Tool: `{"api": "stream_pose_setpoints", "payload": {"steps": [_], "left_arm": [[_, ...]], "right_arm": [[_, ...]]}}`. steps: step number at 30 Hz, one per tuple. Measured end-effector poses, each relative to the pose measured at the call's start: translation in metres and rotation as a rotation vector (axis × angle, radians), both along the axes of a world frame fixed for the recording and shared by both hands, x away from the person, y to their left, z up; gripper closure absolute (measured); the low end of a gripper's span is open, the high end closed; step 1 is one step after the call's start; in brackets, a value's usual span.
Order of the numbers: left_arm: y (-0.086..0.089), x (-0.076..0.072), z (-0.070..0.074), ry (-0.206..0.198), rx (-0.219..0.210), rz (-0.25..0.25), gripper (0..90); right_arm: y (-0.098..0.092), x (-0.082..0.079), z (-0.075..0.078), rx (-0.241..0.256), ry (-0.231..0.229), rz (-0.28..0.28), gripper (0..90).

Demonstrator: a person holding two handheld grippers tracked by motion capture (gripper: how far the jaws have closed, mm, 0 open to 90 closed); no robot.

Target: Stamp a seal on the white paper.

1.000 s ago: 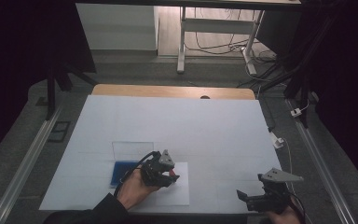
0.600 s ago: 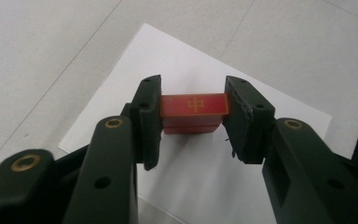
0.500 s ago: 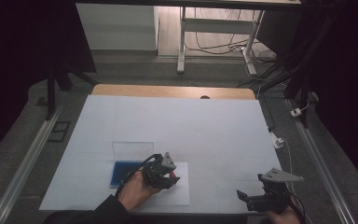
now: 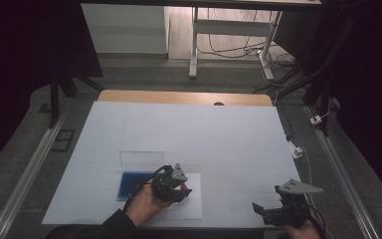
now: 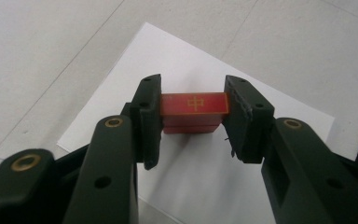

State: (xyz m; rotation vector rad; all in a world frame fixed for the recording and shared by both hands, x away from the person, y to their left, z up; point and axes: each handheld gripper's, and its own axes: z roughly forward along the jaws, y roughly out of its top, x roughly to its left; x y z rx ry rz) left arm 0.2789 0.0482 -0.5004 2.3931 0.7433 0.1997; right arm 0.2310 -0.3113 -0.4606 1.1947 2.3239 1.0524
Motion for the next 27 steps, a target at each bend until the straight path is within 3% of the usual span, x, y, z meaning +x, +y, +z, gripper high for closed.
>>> {"api": "stream_pose_setpoints", "payload": {"steps": [7,19,27], "left_arm": [[0.002,0.003,-0.001,0.022,-0.020,-0.001,58.9],[-0.006,-0.007,0.001,-0.049,0.049,0.002,59.0],[0.002,0.001,-0.002,0.015,-0.023,0.005,58.9]], "right_arm": [[0.000,0.000,0.000,0.000,0.001,0.000,0.0],[0.000,0.000,0.000,-0.003,0.004,0.000,0.0],[0.000,0.000,0.000,-0.001,0.002,0.000,0.0]]}}
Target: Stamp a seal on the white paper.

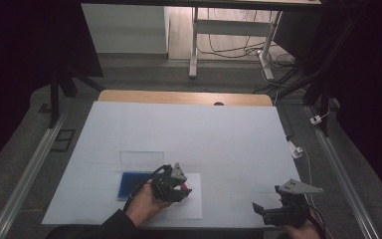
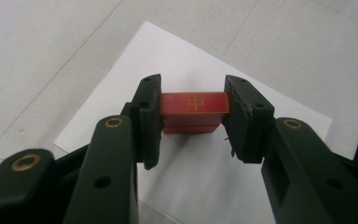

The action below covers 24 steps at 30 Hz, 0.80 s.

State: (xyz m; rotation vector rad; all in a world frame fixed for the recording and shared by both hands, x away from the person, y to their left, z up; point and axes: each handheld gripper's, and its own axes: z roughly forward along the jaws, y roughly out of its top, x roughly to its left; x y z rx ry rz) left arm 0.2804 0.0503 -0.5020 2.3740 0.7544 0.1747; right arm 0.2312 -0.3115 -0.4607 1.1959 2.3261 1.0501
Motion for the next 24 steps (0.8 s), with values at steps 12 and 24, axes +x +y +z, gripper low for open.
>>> {"api": "stream_pose_setpoints", "payload": {"steps": [12,24], "left_arm": [[-0.0040,-0.0050,0.0000,-0.032,0.025,0.008,58.9],[0.0000,-0.0004,-0.0003,-0.006,-0.006,-0.001,58.5]], "right_arm": [[0.0003,-0.0001,0.0000,0.000,0.000,0.000,0.0],[-0.0004,-0.0003,0.0001,0.000,-0.002,0.000,0.0]]}}
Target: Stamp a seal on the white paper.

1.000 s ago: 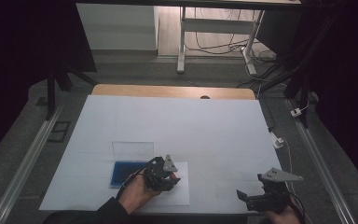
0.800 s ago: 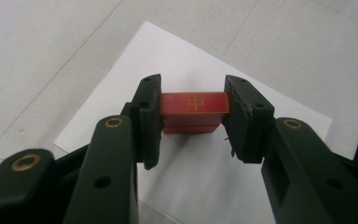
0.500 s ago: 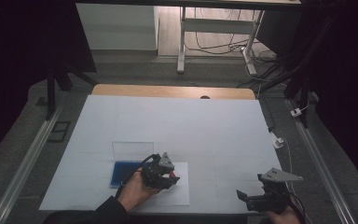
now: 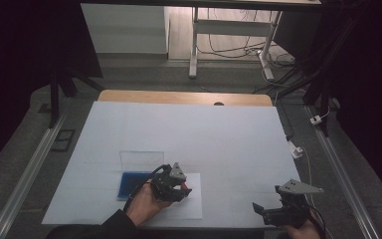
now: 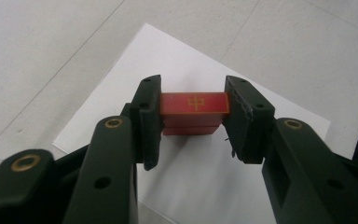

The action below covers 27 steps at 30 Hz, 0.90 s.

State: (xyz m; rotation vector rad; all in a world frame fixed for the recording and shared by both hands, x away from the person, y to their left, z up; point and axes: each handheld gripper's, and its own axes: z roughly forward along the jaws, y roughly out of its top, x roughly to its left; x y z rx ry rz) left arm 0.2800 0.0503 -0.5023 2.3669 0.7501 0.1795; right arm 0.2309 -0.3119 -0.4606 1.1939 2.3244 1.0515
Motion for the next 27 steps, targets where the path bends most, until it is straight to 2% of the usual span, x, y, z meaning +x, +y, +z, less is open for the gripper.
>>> {"api": "stream_pose_setpoints", "payload": {"steps": [7,9,13,27], "left_arm": [[-0.001,0.000,0.002,-0.003,0.012,-0.008,58.3],[0.000,0.001,0.002,0.016,-0.007,-0.017,58.3],[0.000,-0.002,0.008,-0.011,-0.019,-0.018,58.3],[0.009,-0.003,0.021,-0.020,-0.058,-0.019,58.2]], "right_arm": [[0.000,0.000,0.000,0.000,-0.001,0.001,0.0],[0.000,0.000,0.000,-0.001,-0.001,0.002,0.0],[0.000,0.000,0.000,-0.001,-0.002,0.002,0.0],[0.000,0.000,0.000,0.002,-0.005,0.002,0.0]]}}
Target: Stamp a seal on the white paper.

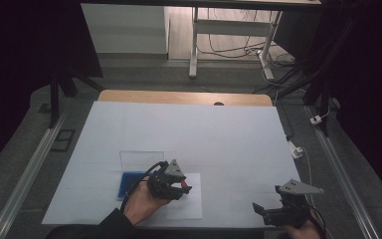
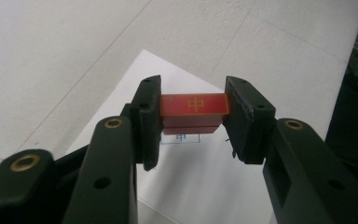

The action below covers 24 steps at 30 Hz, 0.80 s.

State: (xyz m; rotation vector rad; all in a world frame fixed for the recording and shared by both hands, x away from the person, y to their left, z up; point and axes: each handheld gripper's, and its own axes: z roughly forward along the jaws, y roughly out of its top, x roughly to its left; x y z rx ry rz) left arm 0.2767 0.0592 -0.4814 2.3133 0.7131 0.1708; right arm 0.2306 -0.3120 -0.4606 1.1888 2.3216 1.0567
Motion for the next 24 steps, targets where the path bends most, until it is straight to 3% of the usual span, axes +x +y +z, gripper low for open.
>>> {"api": "stream_pose_setpoints", "payload": {"steps": [24], "left_arm": [[0.026,-0.005,0.014,0.005,-0.041,0.033,58.0]], "right_arm": [[-0.001,0.000,0.000,0.005,-0.003,0.002,0.0]]}}
